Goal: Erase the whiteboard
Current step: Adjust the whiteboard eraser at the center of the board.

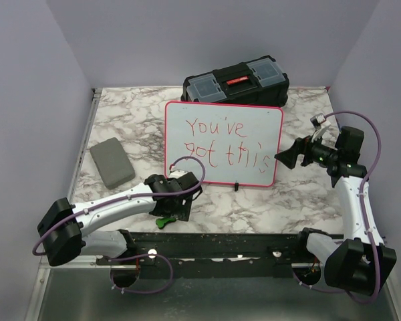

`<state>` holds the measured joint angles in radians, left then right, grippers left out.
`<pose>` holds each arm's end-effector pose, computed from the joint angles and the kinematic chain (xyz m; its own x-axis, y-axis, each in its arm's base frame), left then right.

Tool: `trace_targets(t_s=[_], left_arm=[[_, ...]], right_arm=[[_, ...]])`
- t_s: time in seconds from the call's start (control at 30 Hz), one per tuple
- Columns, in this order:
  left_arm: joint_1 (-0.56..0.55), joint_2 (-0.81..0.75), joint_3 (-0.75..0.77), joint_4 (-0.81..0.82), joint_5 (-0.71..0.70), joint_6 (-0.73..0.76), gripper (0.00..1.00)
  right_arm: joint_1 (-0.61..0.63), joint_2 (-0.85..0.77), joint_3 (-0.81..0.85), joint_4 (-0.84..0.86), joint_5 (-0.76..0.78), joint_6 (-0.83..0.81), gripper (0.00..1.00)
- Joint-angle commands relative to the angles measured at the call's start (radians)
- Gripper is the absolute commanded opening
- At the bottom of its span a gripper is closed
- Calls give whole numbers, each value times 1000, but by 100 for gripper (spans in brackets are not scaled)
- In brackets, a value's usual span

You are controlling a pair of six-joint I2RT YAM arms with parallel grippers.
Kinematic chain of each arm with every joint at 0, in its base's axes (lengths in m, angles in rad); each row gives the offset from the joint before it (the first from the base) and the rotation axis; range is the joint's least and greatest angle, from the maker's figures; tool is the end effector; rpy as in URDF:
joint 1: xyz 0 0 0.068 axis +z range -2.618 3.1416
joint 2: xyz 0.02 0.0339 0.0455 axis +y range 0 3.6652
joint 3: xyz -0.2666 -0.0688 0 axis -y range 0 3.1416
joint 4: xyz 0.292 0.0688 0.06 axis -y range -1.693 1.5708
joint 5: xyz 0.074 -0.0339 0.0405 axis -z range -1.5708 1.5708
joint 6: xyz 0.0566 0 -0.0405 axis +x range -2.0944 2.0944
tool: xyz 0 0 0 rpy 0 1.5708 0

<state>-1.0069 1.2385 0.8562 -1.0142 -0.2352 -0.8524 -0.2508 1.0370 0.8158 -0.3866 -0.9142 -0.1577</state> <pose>0.1441 -0.2032 0.1852 -0.9490 0.1308 -0.2869 0.1305 0.9912 0.0205 0.2741 -0.0240 0.2755 -0.4712 0.0218 -0.8818 -0.5593 0.7656 0.3178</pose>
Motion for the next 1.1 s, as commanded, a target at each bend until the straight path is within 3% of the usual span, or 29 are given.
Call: trace_targets(t_s=[0.0, 0.2, 0.37, 0.57, 0.93, 1.07], left_arm=[[-16, 11, -69, 33, -7, -49, 79], [-15, 86, -128, 143, 10, -73, 77], [-14, 133, -119, 143, -42, -80, 74], [-1, 115, -112, 159, -69, -76, 71], [24, 76, -86, 250, -63, -92, 56], [24, 70, -71, 260, -63, -90, 56]], right_arm=[[-8, -15, 10, -13, -22, -3, 100], [-9, -20, 8, -15, -17, -5, 100], [-10, -22, 5, -15, -17, -6, 100], [-13, -18, 5, -15, -19, -6, 100], [-18, -22, 4, -15, -22, -6, 100], [-19, -27, 3, -15, -23, -5, 100]])
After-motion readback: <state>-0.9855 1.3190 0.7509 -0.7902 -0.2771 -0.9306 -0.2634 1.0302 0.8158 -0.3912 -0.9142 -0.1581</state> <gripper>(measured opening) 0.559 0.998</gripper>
